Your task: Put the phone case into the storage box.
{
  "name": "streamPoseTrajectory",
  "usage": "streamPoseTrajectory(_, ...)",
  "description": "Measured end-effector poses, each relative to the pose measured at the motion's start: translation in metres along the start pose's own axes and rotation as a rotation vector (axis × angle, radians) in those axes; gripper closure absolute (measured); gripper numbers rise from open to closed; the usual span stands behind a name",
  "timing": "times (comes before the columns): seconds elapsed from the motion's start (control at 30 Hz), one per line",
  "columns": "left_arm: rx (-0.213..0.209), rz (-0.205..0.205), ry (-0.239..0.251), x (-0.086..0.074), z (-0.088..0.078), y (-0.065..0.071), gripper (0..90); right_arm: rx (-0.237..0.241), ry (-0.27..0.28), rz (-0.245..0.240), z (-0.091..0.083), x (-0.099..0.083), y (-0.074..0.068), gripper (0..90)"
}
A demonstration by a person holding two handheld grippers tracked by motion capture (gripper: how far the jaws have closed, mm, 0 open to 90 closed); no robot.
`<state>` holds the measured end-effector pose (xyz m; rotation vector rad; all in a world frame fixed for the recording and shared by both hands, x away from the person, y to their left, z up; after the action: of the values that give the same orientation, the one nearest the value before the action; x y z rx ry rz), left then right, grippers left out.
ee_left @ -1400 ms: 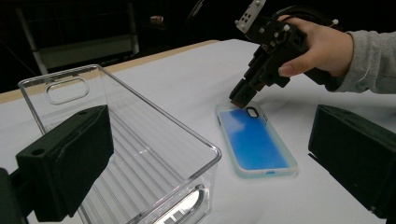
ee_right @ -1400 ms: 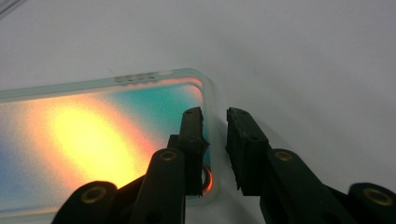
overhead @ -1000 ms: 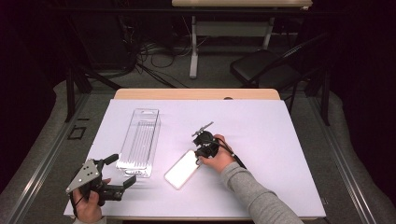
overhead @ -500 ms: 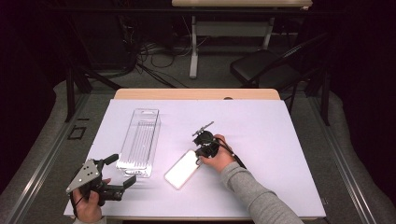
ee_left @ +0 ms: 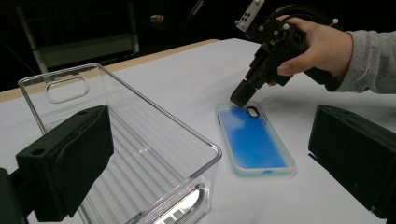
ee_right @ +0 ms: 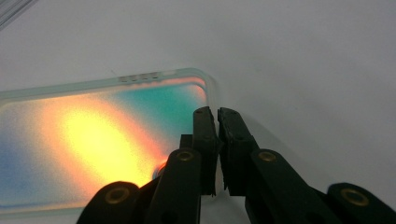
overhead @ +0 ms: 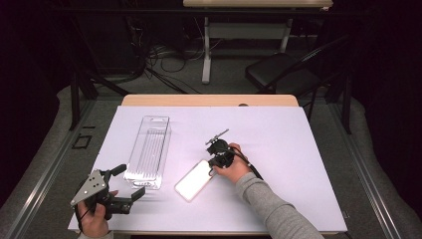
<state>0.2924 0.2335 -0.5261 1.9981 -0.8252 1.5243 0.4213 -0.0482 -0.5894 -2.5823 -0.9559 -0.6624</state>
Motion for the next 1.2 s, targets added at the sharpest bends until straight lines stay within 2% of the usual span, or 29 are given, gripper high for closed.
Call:
streamPoseTrajectory(0.17, 0.000, 0.000, 0.000, 0.0000, 0.0000, -0.0001, 0.3, -0.003, -0.004, 0.004, -0.0006, -0.0004, -0.0006, 86.1)
streamPoseTrajectory(0.53, 0.002, 0.000, -0.003, -0.0002, 0.0000, -0.0003, 0.3, 0.002, 0.005, -0.032, -0.0003, -0.0007, 0.0010, 87.1)
streamPoseTrajectory(1.2, 0.001, 0.000, -0.004, -0.0004, 0.0002, -0.0002, 0.3, 0.023, -0.004, -0.045, -0.0016, -0.0017, 0.0015, 87.4)
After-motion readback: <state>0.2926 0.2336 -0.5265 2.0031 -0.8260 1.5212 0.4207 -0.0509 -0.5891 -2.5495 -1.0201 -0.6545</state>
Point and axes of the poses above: each handheld gripper's, and its own axes: z roughly forward along the jaws, x roughly out of its top, y roughly to its right, the point moved 6 cm from there along z, roughly forward along the jaws, and after that the axes turned 2 degrees about x, right-handed, at the moved point
